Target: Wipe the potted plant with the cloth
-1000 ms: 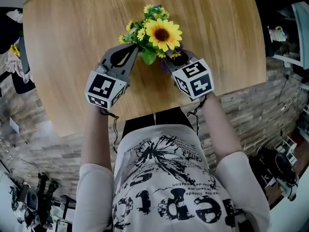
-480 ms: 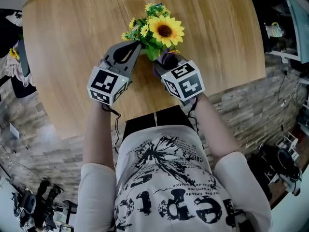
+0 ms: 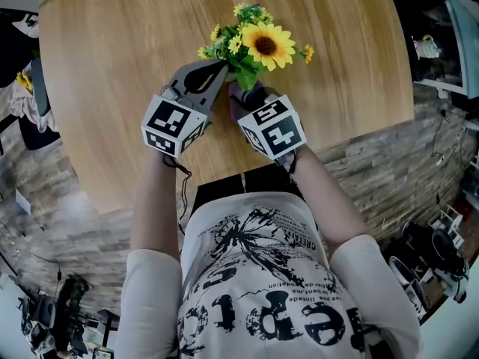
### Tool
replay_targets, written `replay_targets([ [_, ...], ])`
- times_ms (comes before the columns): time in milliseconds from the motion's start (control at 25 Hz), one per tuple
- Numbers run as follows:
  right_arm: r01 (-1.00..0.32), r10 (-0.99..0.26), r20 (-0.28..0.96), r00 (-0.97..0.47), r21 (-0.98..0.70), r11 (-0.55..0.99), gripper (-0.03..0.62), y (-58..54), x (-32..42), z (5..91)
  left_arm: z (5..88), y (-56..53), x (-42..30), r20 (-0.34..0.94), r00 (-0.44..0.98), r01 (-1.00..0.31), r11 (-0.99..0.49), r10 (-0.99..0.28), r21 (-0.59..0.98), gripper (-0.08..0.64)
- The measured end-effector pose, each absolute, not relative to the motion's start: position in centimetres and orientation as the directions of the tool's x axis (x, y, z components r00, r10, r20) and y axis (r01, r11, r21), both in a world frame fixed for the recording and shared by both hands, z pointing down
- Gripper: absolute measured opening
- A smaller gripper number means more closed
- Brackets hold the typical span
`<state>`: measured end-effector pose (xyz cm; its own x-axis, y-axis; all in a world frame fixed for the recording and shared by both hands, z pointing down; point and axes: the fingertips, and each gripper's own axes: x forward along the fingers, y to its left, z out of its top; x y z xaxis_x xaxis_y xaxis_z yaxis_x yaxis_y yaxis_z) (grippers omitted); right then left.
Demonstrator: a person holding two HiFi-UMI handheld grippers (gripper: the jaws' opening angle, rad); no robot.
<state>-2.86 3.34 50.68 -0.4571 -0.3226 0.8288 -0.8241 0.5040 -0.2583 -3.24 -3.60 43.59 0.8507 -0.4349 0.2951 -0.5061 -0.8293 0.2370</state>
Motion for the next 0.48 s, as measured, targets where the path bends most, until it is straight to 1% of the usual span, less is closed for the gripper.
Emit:
replay_targets([
  [240, -0.779, -0.275, 0.815, -0.511, -0.303, 0.549, 0.074, 4.2, -5.9, 50.4, 43.5, -3.5, -3.3, 0.295, 0.856, -0.497, -0.835, -0.425, 0.236, 0.003],
  [480, -0.807, -0.272, 0.827, -0.491, -0.315, 0.5, 0.074, 5.0, -5.0, 50.1, 43.5, -3.5, -3.3, 0.29, 0.862, -0.485, -0.84, -0.415, 0.241, 0.003],
])
